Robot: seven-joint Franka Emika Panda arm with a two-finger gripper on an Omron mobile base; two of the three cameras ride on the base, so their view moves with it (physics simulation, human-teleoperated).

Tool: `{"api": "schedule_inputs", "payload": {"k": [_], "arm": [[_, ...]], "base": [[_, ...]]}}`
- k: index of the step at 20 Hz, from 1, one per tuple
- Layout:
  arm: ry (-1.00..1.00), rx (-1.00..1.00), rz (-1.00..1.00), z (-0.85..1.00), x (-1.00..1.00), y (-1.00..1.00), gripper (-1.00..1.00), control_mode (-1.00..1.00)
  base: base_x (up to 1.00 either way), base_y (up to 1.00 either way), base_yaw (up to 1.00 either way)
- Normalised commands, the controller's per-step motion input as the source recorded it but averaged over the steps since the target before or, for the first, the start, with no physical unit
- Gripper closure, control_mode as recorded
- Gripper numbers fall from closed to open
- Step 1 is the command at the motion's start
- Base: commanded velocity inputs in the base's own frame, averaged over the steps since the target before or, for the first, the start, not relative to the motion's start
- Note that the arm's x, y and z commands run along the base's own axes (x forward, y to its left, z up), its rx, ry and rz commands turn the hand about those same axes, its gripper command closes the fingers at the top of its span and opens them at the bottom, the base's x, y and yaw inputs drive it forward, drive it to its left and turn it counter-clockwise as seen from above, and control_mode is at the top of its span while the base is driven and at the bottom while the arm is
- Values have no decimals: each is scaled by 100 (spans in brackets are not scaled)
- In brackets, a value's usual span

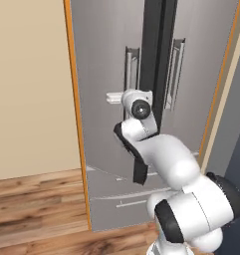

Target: Take the lemon wedge from the fridge and place it on the plate with fish on the dining counter.

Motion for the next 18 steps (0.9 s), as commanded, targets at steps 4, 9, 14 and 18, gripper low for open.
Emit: {"api": "schedule_inputs", "payload": {"k": [4,9,14,18], "arm": [[0,-4,-10,33,-81,100,100,-100],[0,-15,-13,17,-70,100,-100,-100],[-18,-19,-19,16,-100,88,-100,-100],[-21,-5,-18,20,-100,29,-100,-100]], "base": [[0,0,0],[0,0,0],[0,0,0],[0,0,0]]}}
